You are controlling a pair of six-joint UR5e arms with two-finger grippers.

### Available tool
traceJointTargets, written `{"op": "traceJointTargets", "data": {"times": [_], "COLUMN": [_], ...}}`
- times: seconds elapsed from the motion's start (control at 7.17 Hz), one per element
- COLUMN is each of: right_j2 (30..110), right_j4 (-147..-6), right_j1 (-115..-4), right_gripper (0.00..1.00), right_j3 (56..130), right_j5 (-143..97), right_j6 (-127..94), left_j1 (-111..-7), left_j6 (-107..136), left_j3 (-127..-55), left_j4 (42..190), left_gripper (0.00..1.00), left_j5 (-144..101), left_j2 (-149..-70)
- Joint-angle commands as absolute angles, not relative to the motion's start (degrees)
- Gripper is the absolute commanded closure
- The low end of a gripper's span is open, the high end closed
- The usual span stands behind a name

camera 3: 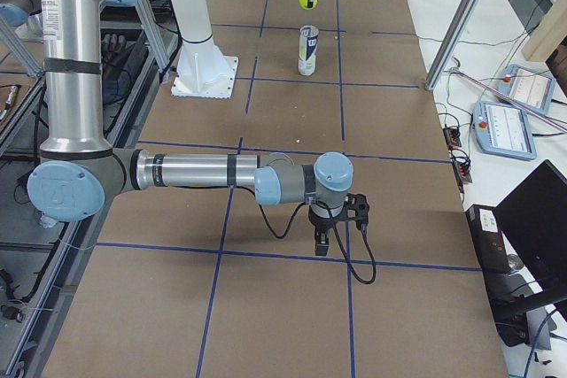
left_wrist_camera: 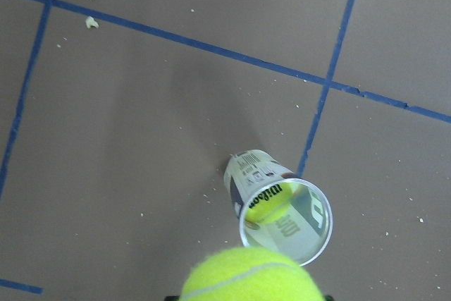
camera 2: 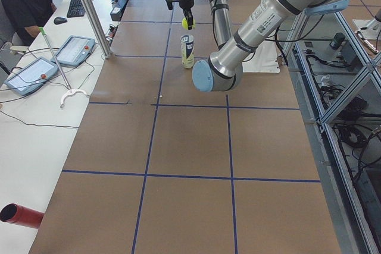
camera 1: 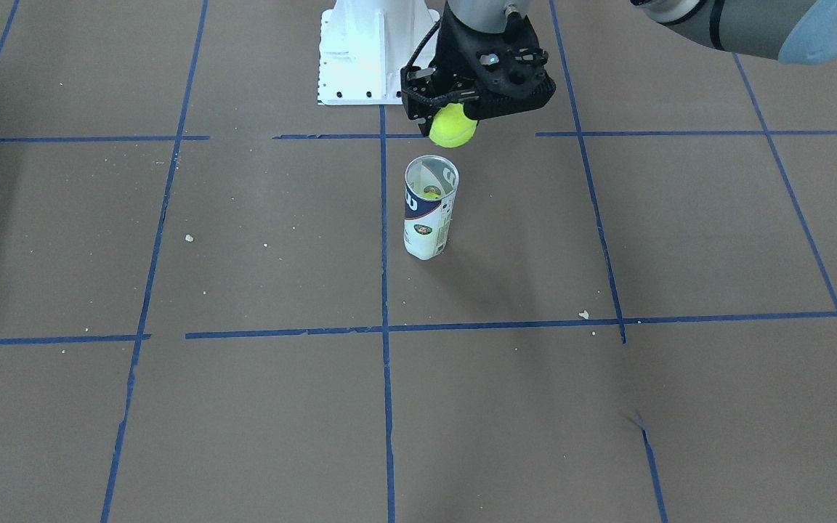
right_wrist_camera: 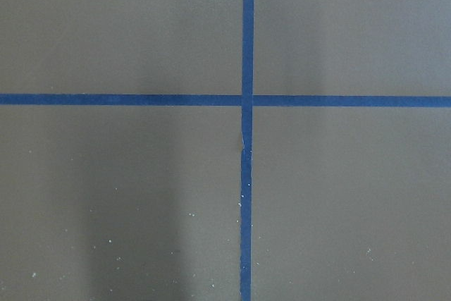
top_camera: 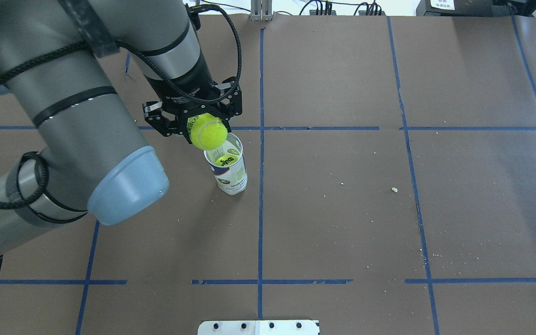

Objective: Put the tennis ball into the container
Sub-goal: 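Carry the ball with the left gripper over the clear cup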

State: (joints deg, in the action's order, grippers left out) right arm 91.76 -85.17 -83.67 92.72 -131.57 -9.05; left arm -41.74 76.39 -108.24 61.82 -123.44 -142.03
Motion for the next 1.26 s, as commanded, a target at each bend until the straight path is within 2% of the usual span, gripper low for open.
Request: {"op": "traceJointTargets", "data": {"times": [0.0,0.7,0.84,0.98,1.12], "right_j2": [91.76,91.76,91.76,91.76,91.76], "right_j4": [-85.17,-85.17,-85.17,-85.17,-85.17], "right_j1": [-83.67,-83.67,-83.67,-83.67,-83.67], "right_gripper": [0.00,0.00,0.00,0.00,0.00], "right_j3": [92.72,92.72,92.72,92.72,92.72], "right_j5": [-131.57,-131.57,-131.57,-131.57,-131.57], "right_j6": [-9.05,-9.05,-9.05,-9.05,-9.05], "left_j1": [-40.52,-40.52,-40.43,-40.43,-40.08], "left_j6": [77.34,77.17,76.82,77.08,77.25], "left_j3": [-105.47,-104.42,-104.41,-104.59,-104.68], "left_j4": [65.12,69.87,70.22,71.09,71.19], "left_gripper": [1.00,1.00,0.74,0.01,0.00], "left_j5": [-122.34,-122.34,-122.34,-122.34,-122.34], "left_j2": [-142.12,-138.78,-138.69,-138.34,-138.43]}}
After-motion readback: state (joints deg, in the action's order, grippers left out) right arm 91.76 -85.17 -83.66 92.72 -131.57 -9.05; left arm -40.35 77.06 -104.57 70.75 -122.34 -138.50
